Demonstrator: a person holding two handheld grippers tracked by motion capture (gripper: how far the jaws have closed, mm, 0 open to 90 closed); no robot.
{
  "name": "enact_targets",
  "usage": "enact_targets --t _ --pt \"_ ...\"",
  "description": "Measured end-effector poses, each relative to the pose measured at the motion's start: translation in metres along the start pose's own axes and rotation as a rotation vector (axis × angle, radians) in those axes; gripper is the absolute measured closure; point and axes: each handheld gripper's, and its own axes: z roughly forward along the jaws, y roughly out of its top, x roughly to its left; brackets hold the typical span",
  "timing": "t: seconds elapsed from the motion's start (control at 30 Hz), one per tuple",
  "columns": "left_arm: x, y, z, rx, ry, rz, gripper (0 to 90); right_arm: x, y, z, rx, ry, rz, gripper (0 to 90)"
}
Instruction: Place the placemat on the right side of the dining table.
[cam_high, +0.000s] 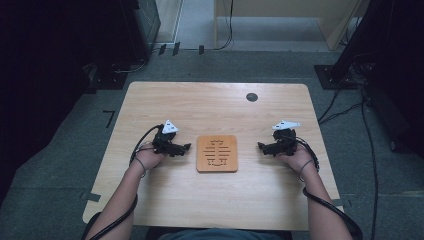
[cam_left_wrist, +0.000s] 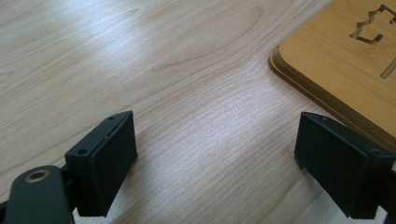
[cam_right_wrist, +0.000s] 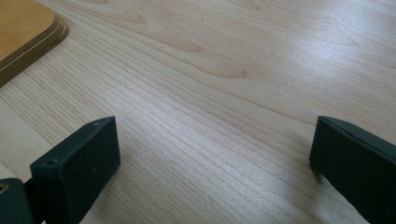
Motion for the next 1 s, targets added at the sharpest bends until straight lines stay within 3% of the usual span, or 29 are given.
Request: enact_targets --t 0.4,0.67,0.9,1.0 --pt "0.0001 0.0 0.0 -0.001 0.002 -0.004 11.8 -0.0008 0.0008 0.0012 0.004 0.0 -0.002 0.0" --pt "0.0059 -0.0006 -0.0015 -0.018 -0.005 -0.063 11.8 -0.0007 0.0015 0.0019 0.005 -0.003 0.003 0.0" --pt "0.0009 0.0005 0.001 -0.002 0.025 -0.024 11.3 -0.0007 0.0029 0.0033 0.004 -0.007 0.007 0.0" --pt "0.0008 0.0008 0.0012 0.0 0.026 -0.024 10.6 -0.0008 0.0037 0.0042 0.004 -0.006 0.007 0.0"
